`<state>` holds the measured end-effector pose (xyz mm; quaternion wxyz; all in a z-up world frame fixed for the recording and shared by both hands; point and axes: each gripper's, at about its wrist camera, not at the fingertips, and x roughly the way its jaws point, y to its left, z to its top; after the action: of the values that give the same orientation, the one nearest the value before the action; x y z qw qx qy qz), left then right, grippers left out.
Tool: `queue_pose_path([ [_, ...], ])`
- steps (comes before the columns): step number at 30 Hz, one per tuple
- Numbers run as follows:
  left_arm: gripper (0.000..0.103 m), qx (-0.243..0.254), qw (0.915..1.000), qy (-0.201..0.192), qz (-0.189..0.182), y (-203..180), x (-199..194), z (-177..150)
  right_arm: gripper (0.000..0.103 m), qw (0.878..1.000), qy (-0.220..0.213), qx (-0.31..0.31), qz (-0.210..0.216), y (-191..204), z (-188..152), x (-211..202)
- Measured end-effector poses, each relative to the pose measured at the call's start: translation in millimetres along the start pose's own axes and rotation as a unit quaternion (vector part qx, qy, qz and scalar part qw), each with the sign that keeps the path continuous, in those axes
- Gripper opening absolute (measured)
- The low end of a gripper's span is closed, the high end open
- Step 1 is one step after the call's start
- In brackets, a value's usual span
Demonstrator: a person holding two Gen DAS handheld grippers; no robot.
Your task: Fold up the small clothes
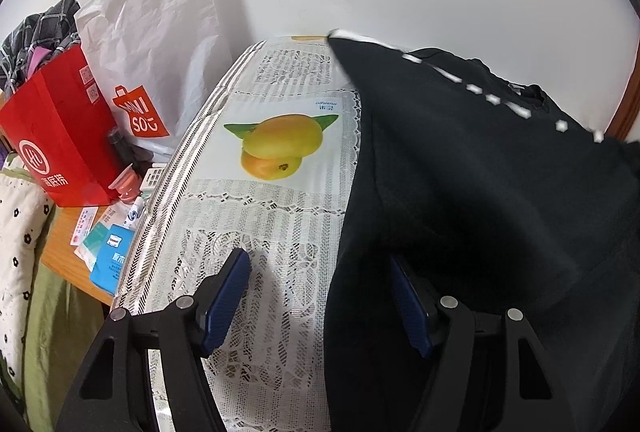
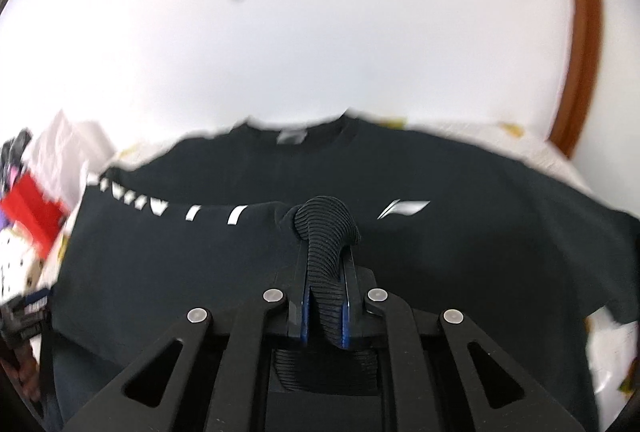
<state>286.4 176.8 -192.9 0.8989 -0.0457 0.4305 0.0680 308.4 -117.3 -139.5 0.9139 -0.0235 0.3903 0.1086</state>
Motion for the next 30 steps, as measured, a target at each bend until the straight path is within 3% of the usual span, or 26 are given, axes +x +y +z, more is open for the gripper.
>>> queue_pose_path([
  [6, 0.067, -0.001, 1.0000, 0.001, 0.000, -1, 0, 0, 0.011, 0.998, -0.026, 0.023, -0.044, -41, 24, -12],
  [11, 0.068, -0.002, 1.0000, 0.001, -0.001, 0, 0, 0, 0.011, 0.996, 0.000, 0.054, -0.072, -76, 15, 1],
  [20, 0.068, -0.003, 1.0000, 0.000, -0.001, 2, -1, 0, 0.014, 0.992, 0.051, 0.073, -0.092, -100, -17, 37],
  [24, 0.068, -0.005, 1.0000, -0.001, -0.002, 2, -2, 0, 0.027, 0.989, 0.054, 0.068, -0.118, -101, -23, 29],
  [27, 0.067, -0.015, 0.9996, -0.020, -0.012, 4, -11, 2, 0.027, 0.991, 0.062, 0.041, -0.114, -95, -29, 21],
  [30, 0.067, -0.032, 0.9981, -0.040, -0.035, 9, -20, 4, 0.026, 0.985, 0.092, -0.010, -0.147, -87, -43, 29],
])
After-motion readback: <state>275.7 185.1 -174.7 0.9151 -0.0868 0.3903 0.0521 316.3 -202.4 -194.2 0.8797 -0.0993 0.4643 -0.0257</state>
